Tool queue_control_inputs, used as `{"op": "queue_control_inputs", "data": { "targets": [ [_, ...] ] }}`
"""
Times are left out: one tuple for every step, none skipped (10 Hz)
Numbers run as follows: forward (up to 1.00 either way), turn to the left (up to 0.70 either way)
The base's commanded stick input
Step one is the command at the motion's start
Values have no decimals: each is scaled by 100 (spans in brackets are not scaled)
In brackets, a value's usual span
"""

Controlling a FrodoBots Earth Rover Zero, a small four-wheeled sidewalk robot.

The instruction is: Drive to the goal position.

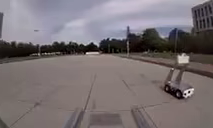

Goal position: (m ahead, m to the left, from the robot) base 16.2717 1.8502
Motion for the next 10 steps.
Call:
{"op": "queue_control_inputs", "data": {
  "targets": [
    [100,0],
    [100,0],
    [100,0],
    [100,0],
    [100,0],
    [100,0],
    [100,0],
    [100,0],
    [100,0],
    [100,0]
  ]
}}
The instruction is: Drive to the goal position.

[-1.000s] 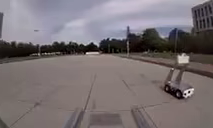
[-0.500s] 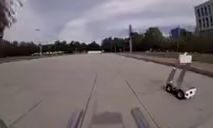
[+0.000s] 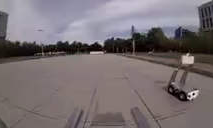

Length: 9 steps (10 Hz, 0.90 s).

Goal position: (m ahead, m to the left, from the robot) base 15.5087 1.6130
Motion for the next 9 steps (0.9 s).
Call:
{"op": "queue_control_inputs", "data": {
  "targets": [
    [100,0],
    [100,0],
    [100,0],
    [100,0],
    [100,0],
    [100,0],
    [100,0],
    [100,0],
    [100,0]
  ]
}}
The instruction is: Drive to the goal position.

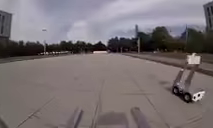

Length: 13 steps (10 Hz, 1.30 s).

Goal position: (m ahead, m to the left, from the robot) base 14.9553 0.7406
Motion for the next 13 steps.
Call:
{"op": "queue_control_inputs", "data": {
  "targets": [
    [100,0],
    [100,0],
    [100,0],
    [100,-5],
    [100,-22],
    [100,-27],
    [100,-27],
    [100,-27],
    [100,-27],
    [100,-25],
    [100,-14],
    [100,-2],
    [100,0]
  ]
}}
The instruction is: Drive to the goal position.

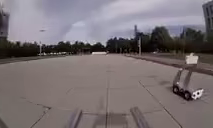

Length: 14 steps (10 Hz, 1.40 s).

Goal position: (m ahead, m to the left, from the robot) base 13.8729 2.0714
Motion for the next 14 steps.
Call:
{"op": "queue_control_inputs", "data": {
  "targets": [
    [100,0],
    [100,-27],
    [100,-27],
    [100,-27],
    [100,-27],
    [100,-15],
    [100,0],
    [100,0],
    [100,0],
    [100,0],
    [100,0],
    [100,0],
    [100,0],
    [100,0]
  ]
}}
